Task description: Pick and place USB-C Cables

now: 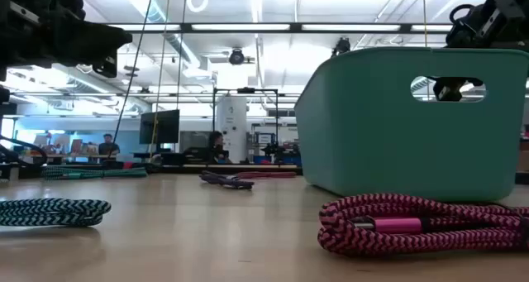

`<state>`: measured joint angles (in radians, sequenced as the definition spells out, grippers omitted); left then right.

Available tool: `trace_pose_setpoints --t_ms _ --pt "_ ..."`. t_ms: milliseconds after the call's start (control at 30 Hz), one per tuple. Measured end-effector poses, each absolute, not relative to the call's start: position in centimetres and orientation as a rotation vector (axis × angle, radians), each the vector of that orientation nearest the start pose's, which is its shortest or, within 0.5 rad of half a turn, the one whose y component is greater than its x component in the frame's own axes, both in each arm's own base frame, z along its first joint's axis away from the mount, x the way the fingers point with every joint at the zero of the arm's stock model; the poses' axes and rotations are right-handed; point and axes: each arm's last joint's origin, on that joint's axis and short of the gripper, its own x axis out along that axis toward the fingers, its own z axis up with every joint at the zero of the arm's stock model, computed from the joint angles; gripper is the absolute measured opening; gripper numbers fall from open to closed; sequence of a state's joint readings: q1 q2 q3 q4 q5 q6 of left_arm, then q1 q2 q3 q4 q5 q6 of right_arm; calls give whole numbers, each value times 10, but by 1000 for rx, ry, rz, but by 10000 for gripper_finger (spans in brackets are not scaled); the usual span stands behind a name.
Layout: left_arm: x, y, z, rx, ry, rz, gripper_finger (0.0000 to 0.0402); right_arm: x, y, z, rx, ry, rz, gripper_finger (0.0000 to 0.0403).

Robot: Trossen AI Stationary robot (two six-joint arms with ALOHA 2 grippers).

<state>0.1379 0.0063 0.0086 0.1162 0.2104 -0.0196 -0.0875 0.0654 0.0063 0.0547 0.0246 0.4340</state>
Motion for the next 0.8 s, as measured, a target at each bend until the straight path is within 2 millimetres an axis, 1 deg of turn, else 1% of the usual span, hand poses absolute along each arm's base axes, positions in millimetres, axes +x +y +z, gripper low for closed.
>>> trace_pose_setpoints --t_ms 267,600,800 --pt "96 7 177 1 -116 -73 61 101 -10 166 434 -20 -111 23" --pt "96 7 177 1 -116 -73 51 101 -10 166 434 -20 -111 23" --pt "96 7 177 1 -116 -73 57 101 -10 166 434 -20 -111 23"
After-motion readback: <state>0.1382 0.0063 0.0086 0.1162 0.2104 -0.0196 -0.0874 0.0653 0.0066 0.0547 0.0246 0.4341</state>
